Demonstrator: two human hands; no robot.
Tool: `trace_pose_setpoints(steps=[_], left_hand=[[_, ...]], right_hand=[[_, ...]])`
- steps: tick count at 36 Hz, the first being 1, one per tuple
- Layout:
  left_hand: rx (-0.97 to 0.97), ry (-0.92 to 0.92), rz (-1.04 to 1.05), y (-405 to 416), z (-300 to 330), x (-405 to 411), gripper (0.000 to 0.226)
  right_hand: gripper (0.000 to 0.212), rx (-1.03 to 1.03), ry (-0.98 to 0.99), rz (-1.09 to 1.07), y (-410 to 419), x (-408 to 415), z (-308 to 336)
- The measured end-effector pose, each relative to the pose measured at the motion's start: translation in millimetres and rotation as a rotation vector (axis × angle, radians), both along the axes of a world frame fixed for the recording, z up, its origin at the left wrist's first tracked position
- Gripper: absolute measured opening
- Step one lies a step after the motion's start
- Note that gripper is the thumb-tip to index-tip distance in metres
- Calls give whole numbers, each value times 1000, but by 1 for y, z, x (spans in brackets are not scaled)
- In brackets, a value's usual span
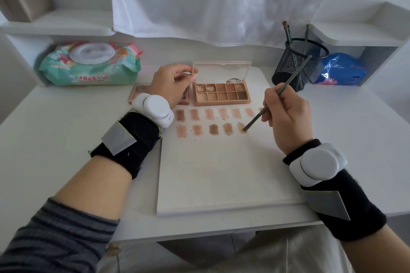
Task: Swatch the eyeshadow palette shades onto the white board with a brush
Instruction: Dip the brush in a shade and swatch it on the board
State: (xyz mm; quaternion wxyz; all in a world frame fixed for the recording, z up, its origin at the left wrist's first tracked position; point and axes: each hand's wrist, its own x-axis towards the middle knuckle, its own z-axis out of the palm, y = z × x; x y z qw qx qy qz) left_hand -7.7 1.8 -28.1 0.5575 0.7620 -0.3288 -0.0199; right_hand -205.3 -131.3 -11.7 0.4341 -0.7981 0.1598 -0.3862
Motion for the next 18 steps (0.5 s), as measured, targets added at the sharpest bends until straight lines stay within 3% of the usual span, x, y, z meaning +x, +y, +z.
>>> trace_pose_setpoints(steps=[18], left_hand=[[-5,-17,-4,0,-2,1,14]], right_hand=[[22,11,19,47,2,1,-1]])
